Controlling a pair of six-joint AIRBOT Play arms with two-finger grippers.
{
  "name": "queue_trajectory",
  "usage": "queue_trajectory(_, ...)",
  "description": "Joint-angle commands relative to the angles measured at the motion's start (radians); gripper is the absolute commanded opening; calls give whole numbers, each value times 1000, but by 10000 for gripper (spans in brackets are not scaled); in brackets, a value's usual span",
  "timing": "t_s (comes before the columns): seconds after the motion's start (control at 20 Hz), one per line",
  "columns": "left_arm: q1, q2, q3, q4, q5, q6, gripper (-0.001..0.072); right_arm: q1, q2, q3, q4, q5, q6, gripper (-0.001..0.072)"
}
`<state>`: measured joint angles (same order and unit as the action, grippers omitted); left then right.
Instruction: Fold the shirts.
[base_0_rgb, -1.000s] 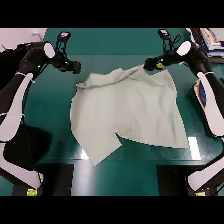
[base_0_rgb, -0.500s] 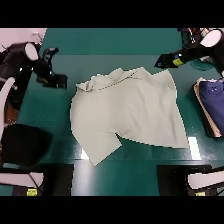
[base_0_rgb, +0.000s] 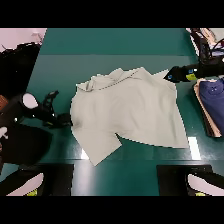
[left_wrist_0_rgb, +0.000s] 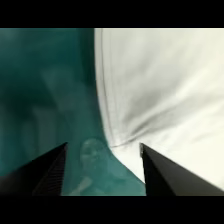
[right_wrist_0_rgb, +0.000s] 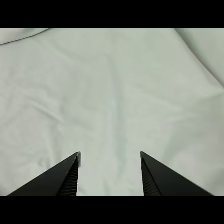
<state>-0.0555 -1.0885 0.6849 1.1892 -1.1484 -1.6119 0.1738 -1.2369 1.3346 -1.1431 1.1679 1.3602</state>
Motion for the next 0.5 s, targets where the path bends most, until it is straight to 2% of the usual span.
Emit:
queue_trajectory(0.0,1,46,-133,-107,69,4,538,-3,102,-86,-1,-37,5,445)
queue_trajectory(0.2,-92,45,-137,-134,163,11,537,-3,154,-103,-2,-30,13,445)
queue_trajectory(0.3,-135,45,-139,-126,207,-15,536,-4,167,-103,-6,-15,13,445)
queue_trajectory(0.35,-137,45,-138,-126,218,-16,398,-14,171,-104,-6,13,15,445)
queue_trajectory(0.4,-137,45,-138,-126,226,-14,134,-31,173,-104,-10,55,25,445)
queue_trajectory(0.45,-137,45,-138,-126,232,-12,24,-58,173,-105,-10,103,27,445)
